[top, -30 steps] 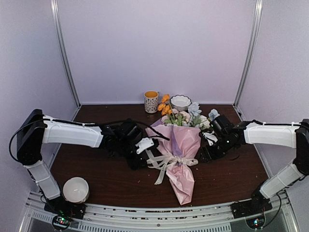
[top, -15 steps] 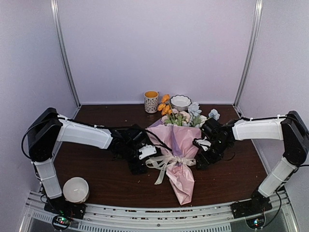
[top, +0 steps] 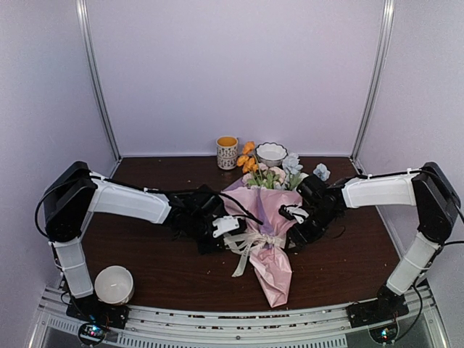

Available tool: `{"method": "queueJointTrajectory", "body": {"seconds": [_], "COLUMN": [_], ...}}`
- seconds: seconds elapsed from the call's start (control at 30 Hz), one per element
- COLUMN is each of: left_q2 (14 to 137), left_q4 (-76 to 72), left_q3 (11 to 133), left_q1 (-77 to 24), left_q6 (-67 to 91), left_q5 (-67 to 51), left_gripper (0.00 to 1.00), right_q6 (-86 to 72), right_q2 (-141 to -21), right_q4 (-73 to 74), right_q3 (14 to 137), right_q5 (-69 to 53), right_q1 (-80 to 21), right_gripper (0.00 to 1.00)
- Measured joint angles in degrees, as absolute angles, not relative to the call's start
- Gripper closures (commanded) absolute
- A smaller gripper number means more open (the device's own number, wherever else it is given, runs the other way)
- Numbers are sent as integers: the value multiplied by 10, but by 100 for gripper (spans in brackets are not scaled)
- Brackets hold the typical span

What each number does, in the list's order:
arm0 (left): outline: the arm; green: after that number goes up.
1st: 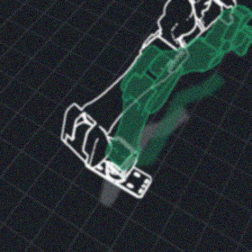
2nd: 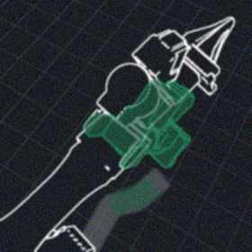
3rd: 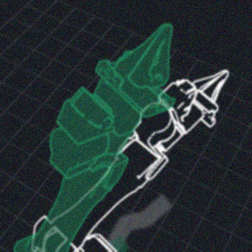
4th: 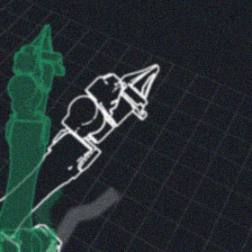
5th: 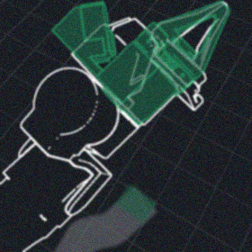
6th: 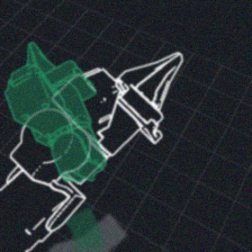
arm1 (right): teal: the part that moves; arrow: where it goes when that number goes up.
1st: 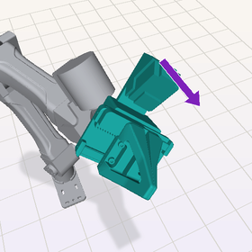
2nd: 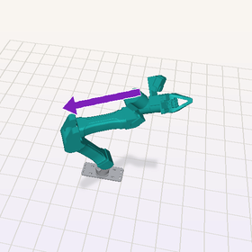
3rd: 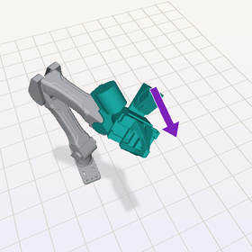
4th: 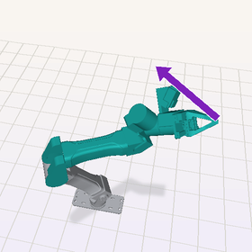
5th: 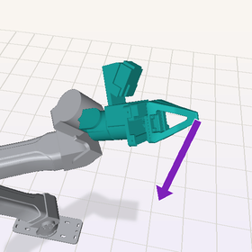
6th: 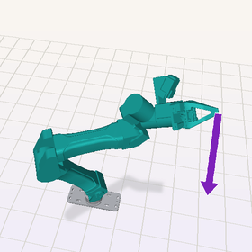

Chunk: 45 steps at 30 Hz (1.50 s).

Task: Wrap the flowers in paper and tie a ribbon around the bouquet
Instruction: Tie the half-tied ribbon around the folded bouquet.

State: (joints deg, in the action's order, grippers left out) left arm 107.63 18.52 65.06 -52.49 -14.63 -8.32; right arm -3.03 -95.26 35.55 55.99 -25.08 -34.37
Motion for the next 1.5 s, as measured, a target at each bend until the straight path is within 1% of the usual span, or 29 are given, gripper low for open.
{"method": "queueJointTrajectory", "body": {"seconds": [0.03, 0.07, 0.1, 0.17, 0.23, 0.33, 0.43, 0.47, 0.5, 0.53, 0.57, 0.6, 0.67, 0.73, 0.9, 1.0, 1.03, 1.1, 1.17, 1.27, 1.33, 1.4, 1.5], "left_q2": [1076, 1076, 1076, 1076, 1076, 1076, 1076, 1076, 1075, 1075, 1075, 1075, 1075, 1075, 1087, 1103, 1108, 1123, 1137, 1152, 1154, 1155, 1155], "left_q4": [183, 181, 179, 178, 178, 178, 178, 178, 179, 180, 181, 183, 196, 214, 242, 246, 246, 251, 259, 263, 264, 266, 266], "left_q3": [651, 651, 650, 650, 650, 650, 650, 650, 650, 650, 651, 651, 654, 663, 704, 718, 720, 727, 738, 748, 751, 752, 752], "left_q1": [-525, -525, -525, -525, -525, -524, -522, -522, -521, -519, -518, -517, -514, -507, -481, -475, -475, -475, -475, -475, -475, -475, -476], "left_q6": [-148, -149, -149, -150, -148, -146, -141, -139, -137, -135, -135, -136, -138, -141, -149, -154, -158, -167, -179, -194, -201, -207, -210], "left_q5": [-86, -88, -91, -94, -96, -96, -87, -83, -78, -76, -73, -68, -64, -72, -111, -124, -130, -145, -162, -174, -173, -171, -167], "left_gripper": [91, 98, 100, 100, 100, 100, 100, 88, 69, 57, 49, 45, 40, 36, 34, 25, 24, 24, 27, 40, 44, 51, 66], "right_q6": [-29, -27, -27, -34, -29, -32, -34, -34, -34, -34, -34, -34, -36, -39, -45, -47, -47, -47, -48, -49, -49, -49, -50], "right_q2": [-953, -953, -953, -953, -954, -954, -954, -954, -954, -952, -951, -950, -948, -948, -948, -948, -948, -948, -948, -948, -948, -948, -948], "right_q4": [354, 352, 350, 347, 343, 340, 339, 340, 340, 340, 340, 339, 339, 339, 338, 337, 337, 337, 337, 336, 336, 336, 335], "right_q3": [560, 560, 560, 560, 560, 560, 560, 560, 560, 560, 560, 560, 560, 560, 560, 560, 560, 560, 560, 560, 560, 560, 560], "right_q5": [-256, -260, -264, -273, -278, -282, -282, -281, -281, -281, -281, -281, -282, -282, -282, -282, -282, -283, -283, -283, -283, -283, -284], "right_q1": [-344, -344, -344, -344, -344, -344, -344, -344, -344, -344, -344, -344, -344, -344, -344, -344, -344, -344, -344, -344, -344, -344, -344], "right_gripper": [55, 60, 67, 81, 91, 97, 98, 99, 98, 99, 99, 99, 100, 100, 100, 100, 100, 100, 100, 100, 100, 100, 100]}}
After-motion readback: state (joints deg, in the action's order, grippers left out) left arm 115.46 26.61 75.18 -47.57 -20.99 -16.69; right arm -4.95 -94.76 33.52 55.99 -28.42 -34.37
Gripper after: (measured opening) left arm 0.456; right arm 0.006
